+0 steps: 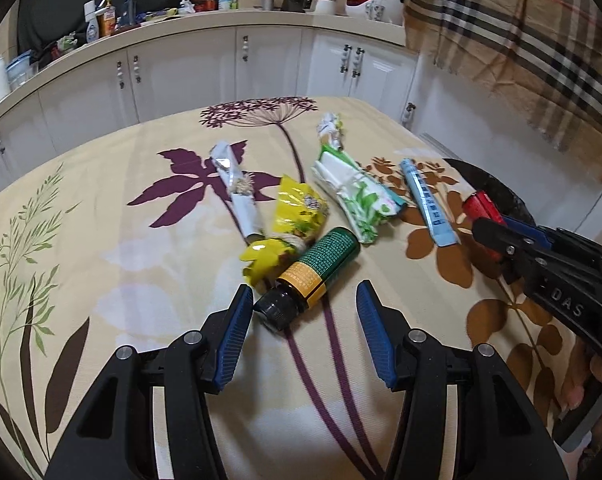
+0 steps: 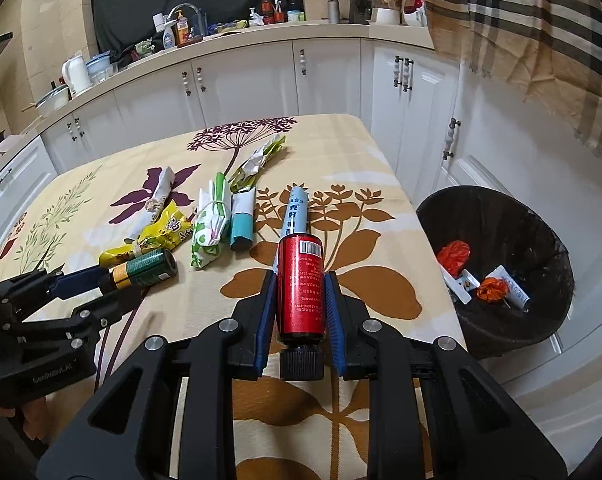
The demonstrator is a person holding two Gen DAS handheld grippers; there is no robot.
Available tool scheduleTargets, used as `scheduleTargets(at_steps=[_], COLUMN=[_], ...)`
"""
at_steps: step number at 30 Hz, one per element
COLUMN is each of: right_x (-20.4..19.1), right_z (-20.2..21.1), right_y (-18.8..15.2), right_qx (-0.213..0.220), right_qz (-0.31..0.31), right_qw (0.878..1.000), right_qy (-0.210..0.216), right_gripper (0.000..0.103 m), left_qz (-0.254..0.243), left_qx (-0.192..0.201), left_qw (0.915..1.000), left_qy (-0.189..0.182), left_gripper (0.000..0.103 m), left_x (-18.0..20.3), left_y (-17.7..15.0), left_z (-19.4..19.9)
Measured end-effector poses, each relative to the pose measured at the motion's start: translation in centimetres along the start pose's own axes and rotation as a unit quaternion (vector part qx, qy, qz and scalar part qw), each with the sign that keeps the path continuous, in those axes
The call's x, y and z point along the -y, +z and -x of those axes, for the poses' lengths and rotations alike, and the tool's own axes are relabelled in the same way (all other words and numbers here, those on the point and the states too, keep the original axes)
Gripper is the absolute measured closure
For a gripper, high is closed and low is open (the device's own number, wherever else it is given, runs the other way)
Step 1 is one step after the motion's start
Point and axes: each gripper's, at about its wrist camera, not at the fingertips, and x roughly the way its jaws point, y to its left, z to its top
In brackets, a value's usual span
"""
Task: Collect trash
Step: 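Grasp the red spray can with the right tool while the left tool grasps the green bottle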
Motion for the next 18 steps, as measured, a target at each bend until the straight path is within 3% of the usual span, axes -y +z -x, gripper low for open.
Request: scheduleTargets(at_steps=[3, 12, 18], right_x=[0.2, 0.3, 0.5], right_z=[0.1, 0.3, 0.6], right_y=[-0.1, -0.1, -0.1], right_qx=[0.001, 0.003, 0.006], right_qz=[-0.002, -0.004, -0.008], right_qw=[1.0, 1.0, 1.0], right_qy=[0.0, 0.002, 0.002], right_gripper=[0.08, 0.08, 0.08], left_qz=[-0.008, -0.017, -0.032], left_qx=[-0.001, 0.002, -0.014], left_qw=[0.9999, 0.9999, 0.9994], left_qy=[-0.012, 0.003, -0.006], left_gripper=[0.05, 0.05, 0.075], left_x=[0.6, 0.9, 1.5], left_y=[-0.3, 0.7, 0.5], left_z=[0.2, -0.7, -1.1])
